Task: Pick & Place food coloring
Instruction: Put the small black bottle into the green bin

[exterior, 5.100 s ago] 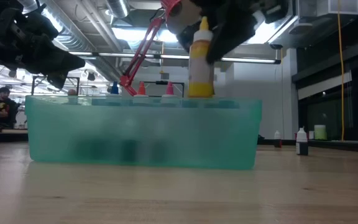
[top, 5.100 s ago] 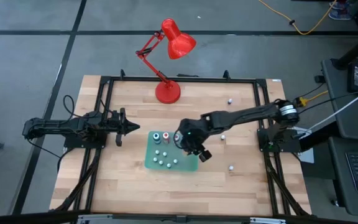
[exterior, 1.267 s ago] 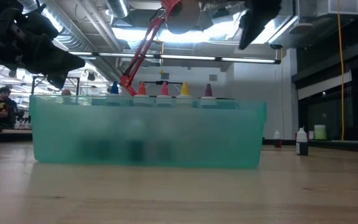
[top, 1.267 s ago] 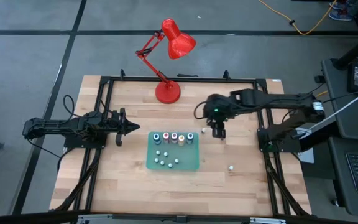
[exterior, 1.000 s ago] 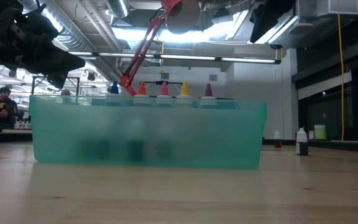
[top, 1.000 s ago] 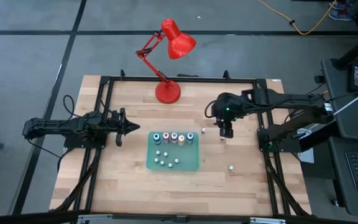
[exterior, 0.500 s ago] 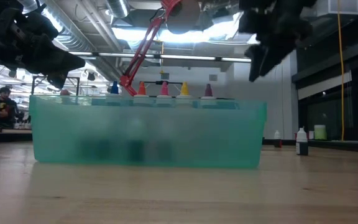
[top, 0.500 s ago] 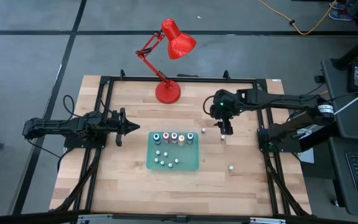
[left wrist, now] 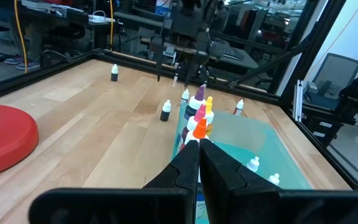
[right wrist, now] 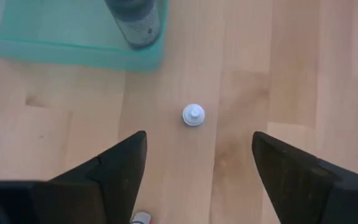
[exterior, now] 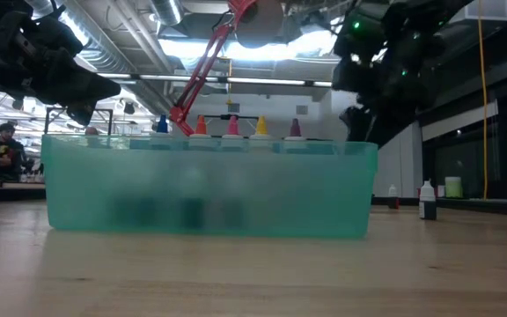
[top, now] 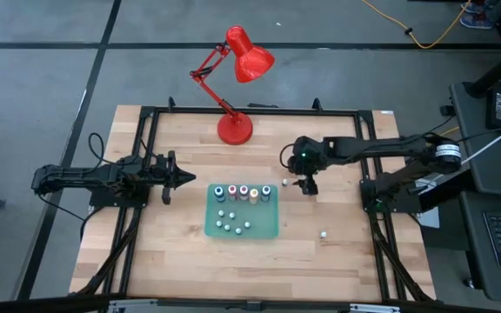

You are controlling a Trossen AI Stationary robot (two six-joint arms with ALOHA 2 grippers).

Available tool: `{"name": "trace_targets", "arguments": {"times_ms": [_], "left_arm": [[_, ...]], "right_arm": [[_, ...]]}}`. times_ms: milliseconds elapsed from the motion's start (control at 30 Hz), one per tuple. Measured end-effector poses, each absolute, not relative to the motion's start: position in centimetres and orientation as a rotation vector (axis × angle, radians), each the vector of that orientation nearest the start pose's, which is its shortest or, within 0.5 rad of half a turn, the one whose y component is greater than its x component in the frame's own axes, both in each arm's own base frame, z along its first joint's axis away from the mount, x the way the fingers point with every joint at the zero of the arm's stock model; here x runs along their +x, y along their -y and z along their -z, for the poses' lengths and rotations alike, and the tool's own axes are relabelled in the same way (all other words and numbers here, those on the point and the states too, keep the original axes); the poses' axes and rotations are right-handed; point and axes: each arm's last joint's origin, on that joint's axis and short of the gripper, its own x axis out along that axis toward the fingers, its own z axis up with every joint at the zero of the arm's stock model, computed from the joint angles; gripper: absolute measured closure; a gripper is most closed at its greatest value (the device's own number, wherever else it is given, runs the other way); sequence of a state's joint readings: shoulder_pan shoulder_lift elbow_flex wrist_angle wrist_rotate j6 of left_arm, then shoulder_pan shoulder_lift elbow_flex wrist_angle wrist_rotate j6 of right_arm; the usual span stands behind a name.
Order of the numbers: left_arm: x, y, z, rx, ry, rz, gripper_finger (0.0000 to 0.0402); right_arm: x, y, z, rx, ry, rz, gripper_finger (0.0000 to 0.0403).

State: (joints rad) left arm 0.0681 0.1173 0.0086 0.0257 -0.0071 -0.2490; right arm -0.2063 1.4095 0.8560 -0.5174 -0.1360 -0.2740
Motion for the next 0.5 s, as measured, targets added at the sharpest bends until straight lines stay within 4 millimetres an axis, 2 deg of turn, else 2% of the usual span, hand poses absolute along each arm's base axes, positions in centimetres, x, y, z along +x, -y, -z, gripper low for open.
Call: {"name": "trace_targets", "arguments": {"times_ms": [233, 500], "left_arm": [[10.4, -0.7, -15.9, -0.251, -0.073, -0.085, 0.0389], [10.4, -0.7, -15.9, -0.251, -0.073, -0.085, 0.039]], "right_arm": [[27.6, 5.3, -17.8, -0.051, -1.063, -0.103, 0.0117], [28.6, 5.6, -15.1, -0.038, -1.133, -0.11, 0.0117]]}}
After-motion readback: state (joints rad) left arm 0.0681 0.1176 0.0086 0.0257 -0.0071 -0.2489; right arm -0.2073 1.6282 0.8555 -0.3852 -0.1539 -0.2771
